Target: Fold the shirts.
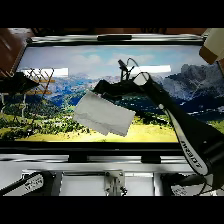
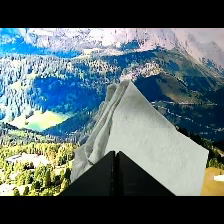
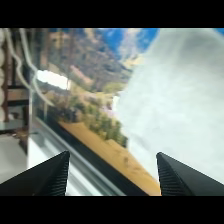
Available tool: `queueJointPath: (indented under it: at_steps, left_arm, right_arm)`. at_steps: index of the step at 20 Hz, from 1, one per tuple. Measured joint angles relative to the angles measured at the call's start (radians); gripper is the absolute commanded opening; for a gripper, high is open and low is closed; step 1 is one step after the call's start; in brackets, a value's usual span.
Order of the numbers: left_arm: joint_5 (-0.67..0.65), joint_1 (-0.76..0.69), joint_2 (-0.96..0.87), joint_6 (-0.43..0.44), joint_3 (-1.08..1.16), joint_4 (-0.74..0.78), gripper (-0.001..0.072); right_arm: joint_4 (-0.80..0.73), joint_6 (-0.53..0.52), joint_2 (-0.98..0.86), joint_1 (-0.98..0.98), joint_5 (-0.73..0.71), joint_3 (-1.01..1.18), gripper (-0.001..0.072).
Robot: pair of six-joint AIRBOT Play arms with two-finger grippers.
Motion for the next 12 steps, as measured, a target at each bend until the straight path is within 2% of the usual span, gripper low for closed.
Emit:
queueJointPath:
  at_steps: [4, 6, 9, 12]
  left_arm:
    - [-0.002, 0.006, 0.001, 0.005, -0.008, 0.000, 0.0033]
    - [-0.003, 0.006, 0.001, 0.006, -0.010, -0.001, 0.0033]
    - [-0.002, 0.007, 0.001, 0.007, -0.011, -0.001, 0.0032]
    - [-0.002, 0.007, 0.001, 0.007, -0.011, -0.001, 0.0033]
  right_arm:
    - [-0.390, 0.120, 0.065, -0.120, 0.284, -0.008, 0.0671]
    - [-0.509, 0.140, 0.077, -0.163, 0.401, -0.056, 0.0670]
    - [-0.530, 0.154, 0.085, -0.184, 0.425, -0.175, 0.0671]
    - [-0.489, 0.158, 0.089, -0.187, 0.351, -0.301, 0.0671]
